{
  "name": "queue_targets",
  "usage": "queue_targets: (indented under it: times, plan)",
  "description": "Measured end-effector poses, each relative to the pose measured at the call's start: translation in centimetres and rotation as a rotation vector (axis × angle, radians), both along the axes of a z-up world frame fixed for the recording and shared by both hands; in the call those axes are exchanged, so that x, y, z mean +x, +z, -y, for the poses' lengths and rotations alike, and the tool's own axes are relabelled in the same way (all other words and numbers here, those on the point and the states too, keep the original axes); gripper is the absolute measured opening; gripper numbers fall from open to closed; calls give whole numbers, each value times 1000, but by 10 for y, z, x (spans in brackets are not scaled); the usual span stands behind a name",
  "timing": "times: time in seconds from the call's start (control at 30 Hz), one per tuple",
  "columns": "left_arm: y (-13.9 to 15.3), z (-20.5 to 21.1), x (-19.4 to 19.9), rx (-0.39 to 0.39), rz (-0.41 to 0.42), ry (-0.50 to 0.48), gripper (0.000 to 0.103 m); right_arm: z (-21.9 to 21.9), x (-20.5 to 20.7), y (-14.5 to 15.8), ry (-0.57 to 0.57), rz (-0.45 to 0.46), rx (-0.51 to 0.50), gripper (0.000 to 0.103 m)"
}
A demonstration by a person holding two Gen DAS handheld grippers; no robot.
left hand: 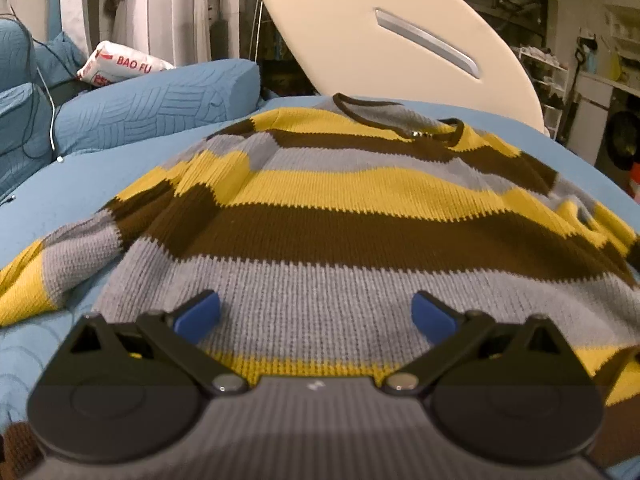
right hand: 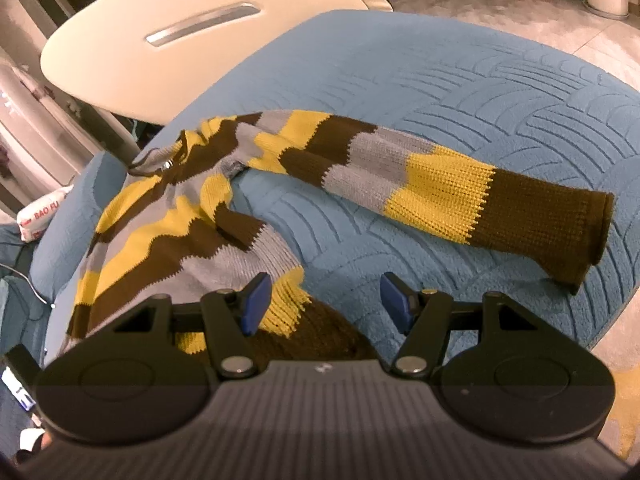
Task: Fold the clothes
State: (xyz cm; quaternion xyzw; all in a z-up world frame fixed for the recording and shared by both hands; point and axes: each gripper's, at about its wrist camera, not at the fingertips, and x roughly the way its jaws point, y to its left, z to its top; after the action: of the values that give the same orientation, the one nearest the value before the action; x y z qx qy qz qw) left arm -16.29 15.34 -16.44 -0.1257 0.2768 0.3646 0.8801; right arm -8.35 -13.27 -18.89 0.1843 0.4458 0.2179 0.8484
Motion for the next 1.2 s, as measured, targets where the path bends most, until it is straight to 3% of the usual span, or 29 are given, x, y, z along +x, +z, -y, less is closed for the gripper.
queue_targets:
  times: [0.2,0.47,1.2]
  plan:
    - [5,2,0,-25,44,-31,103,1,1,-1,-2,-5,16,64]
    - [-3,11,7,25,-35,-61,103,2,0,-1,-4,-1,24,64]
    - [-4,11,5,19,-35,-64,103,-1,-1,-1,-6,-2,16,64]
